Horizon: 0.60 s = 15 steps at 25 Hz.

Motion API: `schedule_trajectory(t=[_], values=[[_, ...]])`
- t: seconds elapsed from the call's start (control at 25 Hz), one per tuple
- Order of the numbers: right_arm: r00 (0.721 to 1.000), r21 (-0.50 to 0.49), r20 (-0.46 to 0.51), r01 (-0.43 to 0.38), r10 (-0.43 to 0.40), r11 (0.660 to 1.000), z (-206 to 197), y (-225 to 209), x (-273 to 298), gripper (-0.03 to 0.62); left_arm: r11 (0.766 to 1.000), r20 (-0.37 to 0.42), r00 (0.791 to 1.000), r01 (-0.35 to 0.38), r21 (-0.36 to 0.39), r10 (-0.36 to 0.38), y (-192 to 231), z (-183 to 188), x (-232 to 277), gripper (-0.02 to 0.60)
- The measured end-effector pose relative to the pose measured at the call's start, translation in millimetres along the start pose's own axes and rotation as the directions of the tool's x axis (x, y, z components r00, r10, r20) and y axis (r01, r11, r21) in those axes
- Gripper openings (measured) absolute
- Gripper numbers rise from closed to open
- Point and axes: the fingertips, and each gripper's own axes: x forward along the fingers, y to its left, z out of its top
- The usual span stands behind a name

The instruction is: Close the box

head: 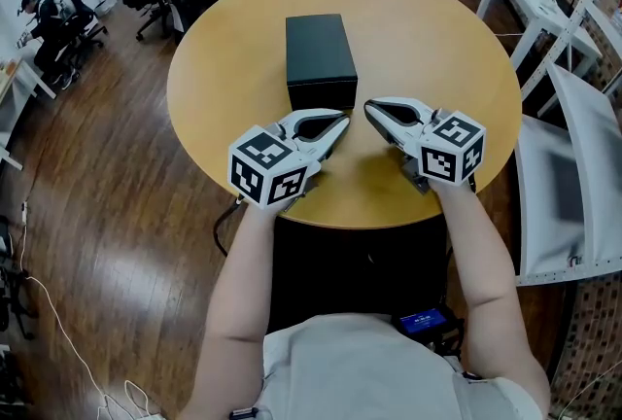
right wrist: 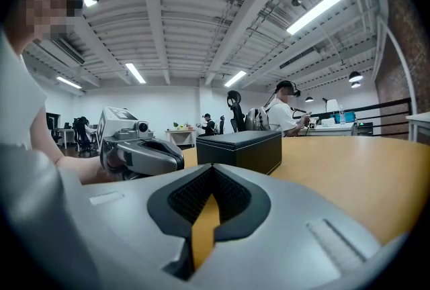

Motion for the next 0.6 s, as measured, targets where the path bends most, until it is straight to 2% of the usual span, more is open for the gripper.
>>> schedule_trajectory(t=[0.6], values=[[1.000,0.000,0.003,0.000,0.000,1.000,0.8,-0.6,-0.7,0.000,1.000,-0.001,1.000,0.000,-0.001,0.000,0.0,0.6,0.8,0.002]])
